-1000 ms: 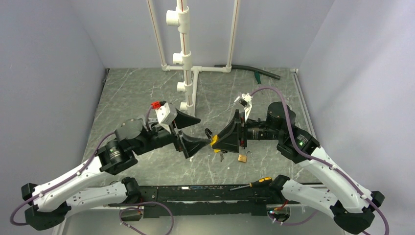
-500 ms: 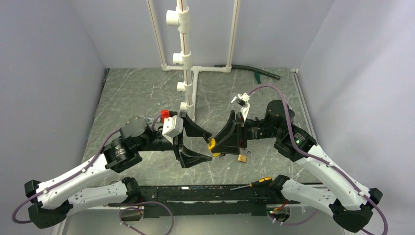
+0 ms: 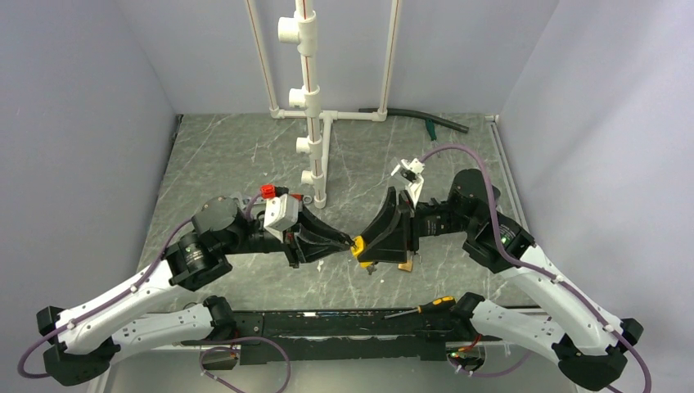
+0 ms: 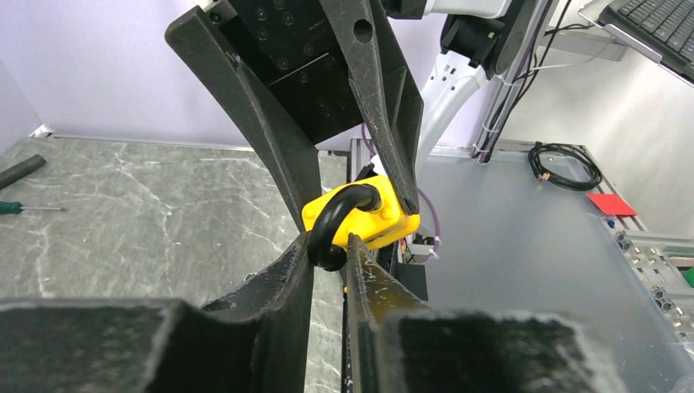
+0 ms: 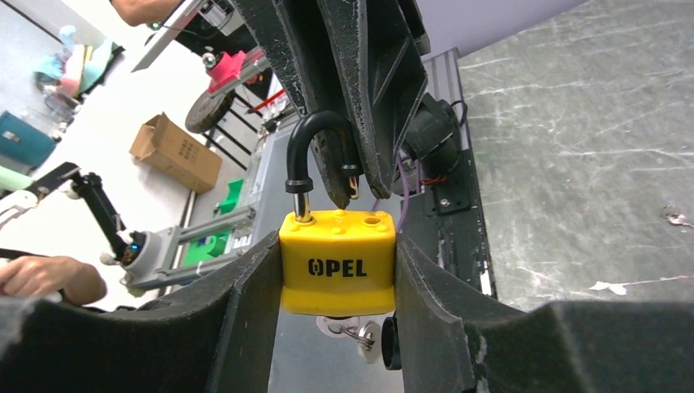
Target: Unlock with the key
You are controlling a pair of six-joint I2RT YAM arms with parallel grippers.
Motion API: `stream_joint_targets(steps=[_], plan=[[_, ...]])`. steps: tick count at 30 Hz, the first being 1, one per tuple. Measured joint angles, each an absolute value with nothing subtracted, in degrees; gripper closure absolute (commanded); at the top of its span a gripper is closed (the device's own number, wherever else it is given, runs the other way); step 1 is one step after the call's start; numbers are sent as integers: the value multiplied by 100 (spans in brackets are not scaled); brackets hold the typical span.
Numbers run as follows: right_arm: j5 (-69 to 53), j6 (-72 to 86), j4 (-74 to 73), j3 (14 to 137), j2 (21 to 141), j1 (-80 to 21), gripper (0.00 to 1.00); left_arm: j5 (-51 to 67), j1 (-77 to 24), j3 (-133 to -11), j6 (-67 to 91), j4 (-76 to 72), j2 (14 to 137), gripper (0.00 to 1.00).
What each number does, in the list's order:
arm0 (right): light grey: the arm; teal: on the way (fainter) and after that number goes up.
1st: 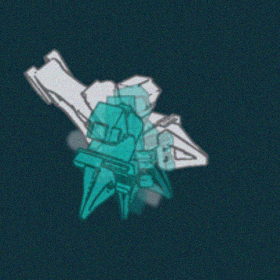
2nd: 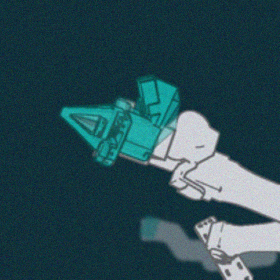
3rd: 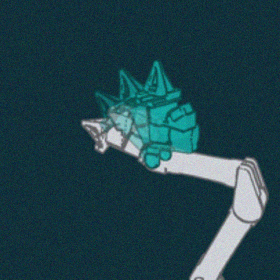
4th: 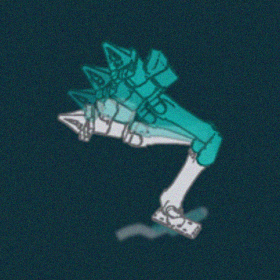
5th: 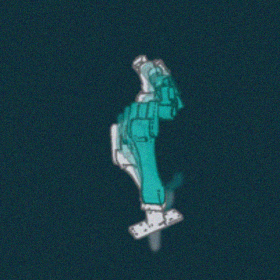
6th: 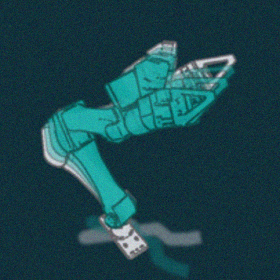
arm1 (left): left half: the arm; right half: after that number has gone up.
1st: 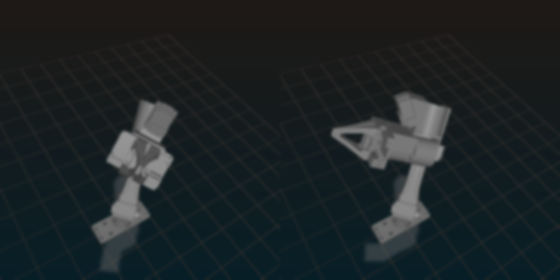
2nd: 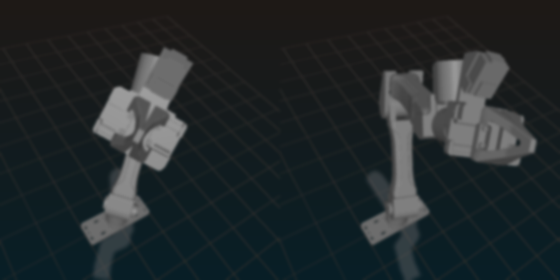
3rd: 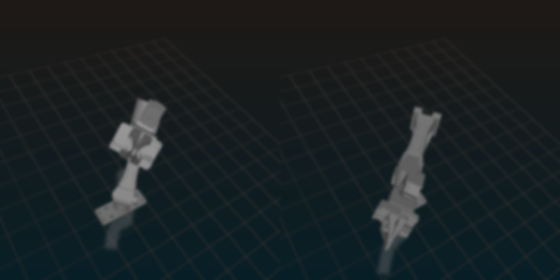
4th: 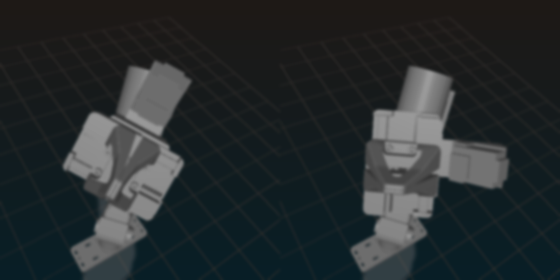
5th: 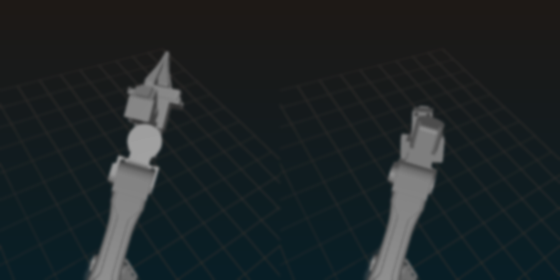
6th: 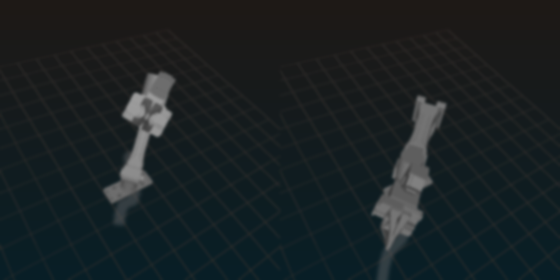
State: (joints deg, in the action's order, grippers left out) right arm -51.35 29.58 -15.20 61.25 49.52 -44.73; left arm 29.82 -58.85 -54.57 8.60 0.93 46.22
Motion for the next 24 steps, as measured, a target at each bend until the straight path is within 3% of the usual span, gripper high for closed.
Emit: stream_joint_targets(steps=[8,20,24], plan=[[-4711,2589,-1905,6289,5059,-4493,100,2615,-5865,-5457,1037,274,4604,84],[-2252,2117,-3044,6628,5520,-4724,100,954,-5734,-5500,1494,849,5181,85],[-1114,2095,-3387,6608,5747,-4718,100,615,-5730,-5557,1688,1090,5369,81]])
